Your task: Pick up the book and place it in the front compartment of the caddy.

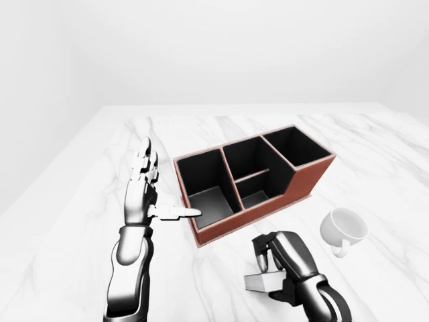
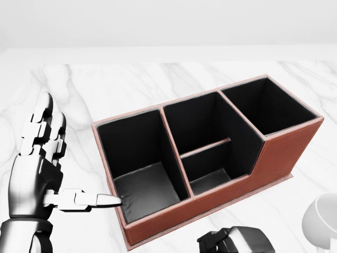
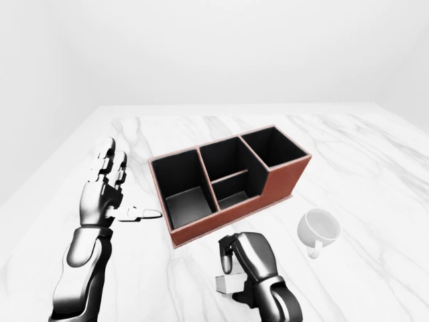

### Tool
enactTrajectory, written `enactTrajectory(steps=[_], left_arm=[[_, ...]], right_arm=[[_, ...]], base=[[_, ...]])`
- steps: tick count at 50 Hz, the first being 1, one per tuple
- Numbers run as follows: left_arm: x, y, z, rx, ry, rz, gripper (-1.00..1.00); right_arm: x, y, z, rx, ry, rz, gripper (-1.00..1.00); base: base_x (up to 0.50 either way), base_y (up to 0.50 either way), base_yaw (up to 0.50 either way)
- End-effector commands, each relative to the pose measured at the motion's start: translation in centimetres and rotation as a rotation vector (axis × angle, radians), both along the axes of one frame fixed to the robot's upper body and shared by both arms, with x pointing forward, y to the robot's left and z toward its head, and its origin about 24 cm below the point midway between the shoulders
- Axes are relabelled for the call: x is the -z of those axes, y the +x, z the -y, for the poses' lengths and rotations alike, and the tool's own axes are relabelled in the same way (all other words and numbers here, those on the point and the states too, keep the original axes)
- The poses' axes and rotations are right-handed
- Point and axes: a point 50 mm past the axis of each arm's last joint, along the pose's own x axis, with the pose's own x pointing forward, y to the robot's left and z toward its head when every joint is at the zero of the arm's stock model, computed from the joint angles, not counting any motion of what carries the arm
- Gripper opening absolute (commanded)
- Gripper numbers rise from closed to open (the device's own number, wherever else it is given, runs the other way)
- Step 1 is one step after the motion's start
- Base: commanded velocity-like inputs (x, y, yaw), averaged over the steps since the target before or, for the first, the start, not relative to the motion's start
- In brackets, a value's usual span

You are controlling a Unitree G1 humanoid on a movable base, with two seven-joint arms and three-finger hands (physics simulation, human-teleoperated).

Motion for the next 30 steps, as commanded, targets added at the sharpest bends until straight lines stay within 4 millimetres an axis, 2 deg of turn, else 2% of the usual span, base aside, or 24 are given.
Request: enactTrajectory(steps=[1,30], left_arm=[[0.0,0.1,0.0,-0.001,-0.001,0.002,1.0],[0.2,0.1,0.0,-0.003,0.001,-0.01,1.0]], right_arm=[[-2.3,0.3,0.1,-0.008,0.013,0.066,-1.0],[-8.1,0.1,0.5,-0.045,-0.035,0.211,-1.0]], base=[[0.0,0.0,0.0],[0.0,0.0,0.0]])
